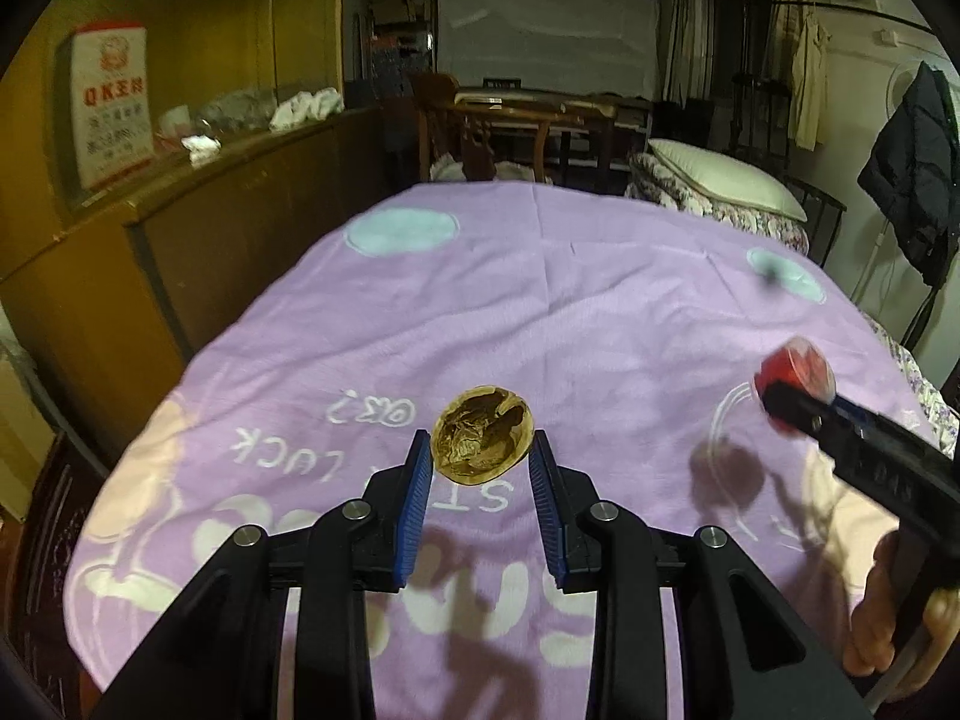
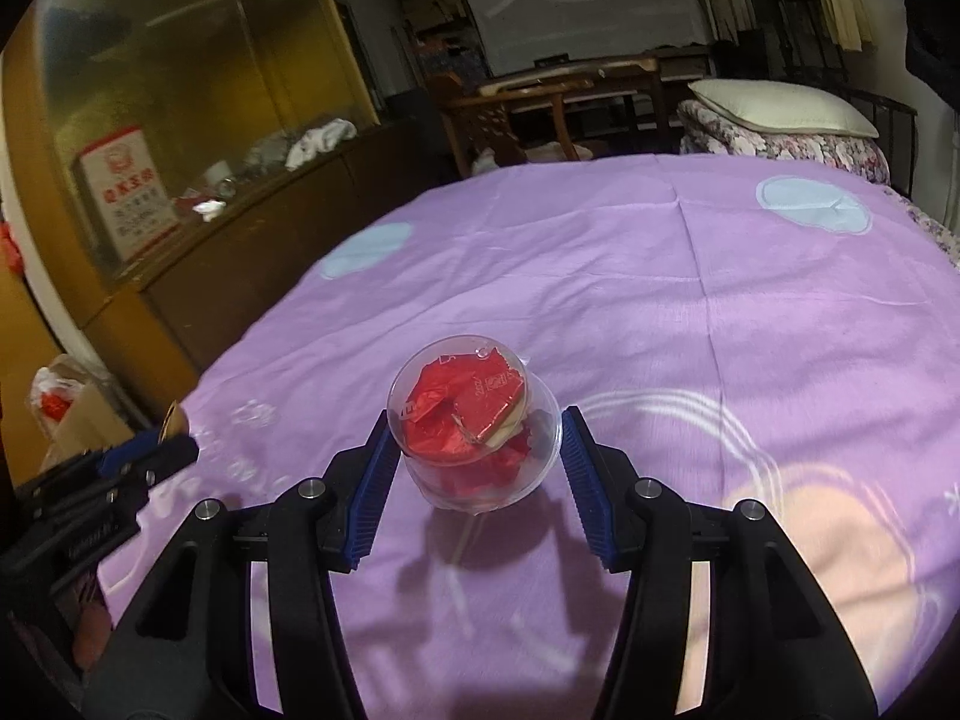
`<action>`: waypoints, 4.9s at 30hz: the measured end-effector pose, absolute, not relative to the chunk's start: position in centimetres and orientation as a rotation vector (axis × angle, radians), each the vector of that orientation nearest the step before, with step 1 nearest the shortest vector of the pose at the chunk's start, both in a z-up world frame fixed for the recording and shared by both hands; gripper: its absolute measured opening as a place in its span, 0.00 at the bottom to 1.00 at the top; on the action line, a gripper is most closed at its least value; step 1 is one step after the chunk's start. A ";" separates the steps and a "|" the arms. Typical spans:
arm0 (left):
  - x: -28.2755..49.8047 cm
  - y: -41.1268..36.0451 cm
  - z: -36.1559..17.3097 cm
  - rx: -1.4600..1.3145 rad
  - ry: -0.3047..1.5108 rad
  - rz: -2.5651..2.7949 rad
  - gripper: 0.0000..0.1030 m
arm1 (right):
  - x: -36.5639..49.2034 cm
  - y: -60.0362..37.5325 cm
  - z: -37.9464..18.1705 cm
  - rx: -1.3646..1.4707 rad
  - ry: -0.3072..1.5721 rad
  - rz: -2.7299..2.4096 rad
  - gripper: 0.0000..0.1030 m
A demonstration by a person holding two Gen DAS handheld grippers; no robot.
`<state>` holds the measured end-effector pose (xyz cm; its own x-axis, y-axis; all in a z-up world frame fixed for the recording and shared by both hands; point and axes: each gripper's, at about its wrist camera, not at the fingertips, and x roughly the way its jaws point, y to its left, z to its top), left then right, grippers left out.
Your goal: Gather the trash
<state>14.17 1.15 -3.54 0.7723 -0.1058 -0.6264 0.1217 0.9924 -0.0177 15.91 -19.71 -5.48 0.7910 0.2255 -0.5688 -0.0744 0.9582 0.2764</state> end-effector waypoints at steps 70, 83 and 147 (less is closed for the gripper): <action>-10.9 34.7 -15.1 -0.232 0.997 0.185 0.60 | -0.1 8.7 -2.4 -0.069 0.637 0.699 0.53; -12.6 38.4 -13.2 -0.193 1.015 0.355 0.93 | -1.6 14.7 -5.1 -0.103 0.793 0.903 0.53; -17.0 34.6 -16.4 -0.068 1.162 0.380 0.94 | -5.7 18.8 -13.5 -0.286 1.149 0.792 0.72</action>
